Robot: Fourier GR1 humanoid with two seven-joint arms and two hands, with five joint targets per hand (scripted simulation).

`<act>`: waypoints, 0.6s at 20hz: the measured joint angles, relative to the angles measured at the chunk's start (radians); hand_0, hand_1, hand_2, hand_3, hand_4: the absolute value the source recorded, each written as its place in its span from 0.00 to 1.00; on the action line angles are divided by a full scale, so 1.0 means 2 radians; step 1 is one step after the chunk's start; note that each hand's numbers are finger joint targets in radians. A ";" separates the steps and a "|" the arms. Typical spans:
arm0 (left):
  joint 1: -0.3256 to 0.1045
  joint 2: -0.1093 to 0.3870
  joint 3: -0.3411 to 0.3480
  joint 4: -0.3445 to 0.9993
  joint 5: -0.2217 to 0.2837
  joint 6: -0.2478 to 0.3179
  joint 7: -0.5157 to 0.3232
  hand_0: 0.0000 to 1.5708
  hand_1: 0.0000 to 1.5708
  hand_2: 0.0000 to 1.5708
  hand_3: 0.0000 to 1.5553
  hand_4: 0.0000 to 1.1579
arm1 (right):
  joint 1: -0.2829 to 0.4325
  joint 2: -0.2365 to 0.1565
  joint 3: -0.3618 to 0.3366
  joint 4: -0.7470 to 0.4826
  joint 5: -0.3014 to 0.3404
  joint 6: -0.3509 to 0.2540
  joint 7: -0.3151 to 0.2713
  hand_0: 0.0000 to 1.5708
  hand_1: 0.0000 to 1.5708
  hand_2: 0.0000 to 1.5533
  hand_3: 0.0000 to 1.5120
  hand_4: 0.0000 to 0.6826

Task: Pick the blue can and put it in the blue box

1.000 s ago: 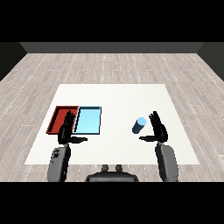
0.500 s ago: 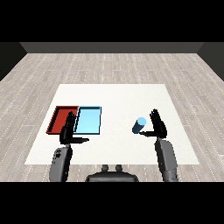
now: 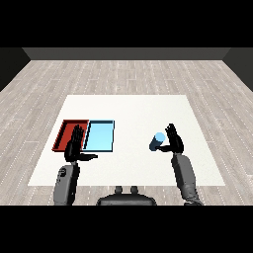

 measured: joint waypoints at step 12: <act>0.012 -0.006 -0.006 -0.025 -0.001 0.007 0.011 0.00 0.00 0.00 0.00 0.00 | -0.049 0.011 0.000 0.101 -0.009 -0.004 -0.029 0.00 0.00 0.00 0.00 0.00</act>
